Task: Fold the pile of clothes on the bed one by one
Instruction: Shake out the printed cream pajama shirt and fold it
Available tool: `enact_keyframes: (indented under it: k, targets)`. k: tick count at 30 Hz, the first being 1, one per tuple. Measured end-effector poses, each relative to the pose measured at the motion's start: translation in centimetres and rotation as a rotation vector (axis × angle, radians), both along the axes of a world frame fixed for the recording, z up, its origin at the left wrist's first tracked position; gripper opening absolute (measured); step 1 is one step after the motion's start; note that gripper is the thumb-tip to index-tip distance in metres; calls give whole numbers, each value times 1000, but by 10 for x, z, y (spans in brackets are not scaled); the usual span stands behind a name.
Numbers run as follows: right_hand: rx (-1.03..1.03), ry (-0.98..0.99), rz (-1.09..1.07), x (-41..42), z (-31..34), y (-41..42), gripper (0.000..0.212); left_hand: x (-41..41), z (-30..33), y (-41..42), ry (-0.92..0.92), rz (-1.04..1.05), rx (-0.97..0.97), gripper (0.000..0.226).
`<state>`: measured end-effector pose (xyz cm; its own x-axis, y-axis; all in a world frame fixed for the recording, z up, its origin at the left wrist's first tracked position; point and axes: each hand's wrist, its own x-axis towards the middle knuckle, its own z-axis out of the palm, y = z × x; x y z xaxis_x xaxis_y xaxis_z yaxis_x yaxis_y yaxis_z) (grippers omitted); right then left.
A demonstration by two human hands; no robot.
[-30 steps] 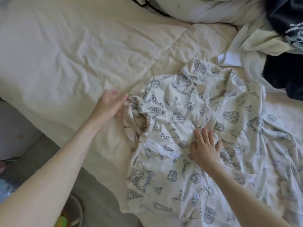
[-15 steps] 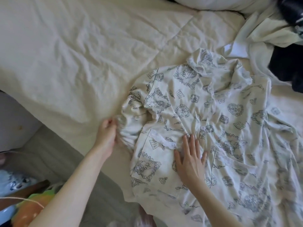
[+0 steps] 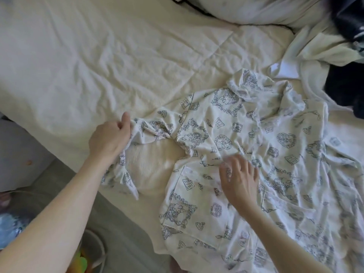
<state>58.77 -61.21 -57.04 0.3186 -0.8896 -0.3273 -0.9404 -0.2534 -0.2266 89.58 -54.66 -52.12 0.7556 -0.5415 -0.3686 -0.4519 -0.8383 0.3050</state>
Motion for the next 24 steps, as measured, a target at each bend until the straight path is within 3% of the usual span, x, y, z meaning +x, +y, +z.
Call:
enact_keyframes:
  k: [2, 5, 9, 13, 17, 19, 21, 24]
  targets:
    - [-3, 5, 34, 8, -1, -24, 54, 1, -5, -21, -43, -48, -127, 42]
    - [-6, -10, 101, 21, -3, -58, 56, -3, -11, -63, 211, -147, -305, 31]
    - [-89, -70, 109, 35, -2, -104, 51, -21, -30, -113, 325, -324, -246, 36]
    - [-138, -185, 25, 55, 4, -163, 47, -27, -48, -145, 347, -292, -164, 40]
    - [-61, -217, -122, 81, 6, -218, 44, -30, -57, -164, 279, -356, -133, 29]
    - [-6, -164, -158, 91, 3, -233, 38, -32, -62, -168, 297, -352, -237, 15]
    - [39, -154, -209, 99, 1, -241, 35, -32, -61, -170, 360, -289, -356, 17]
    - [116, -400, -366, 106, 8, -254, 23, -23, -56, -172, 361, -175, -497, 24]
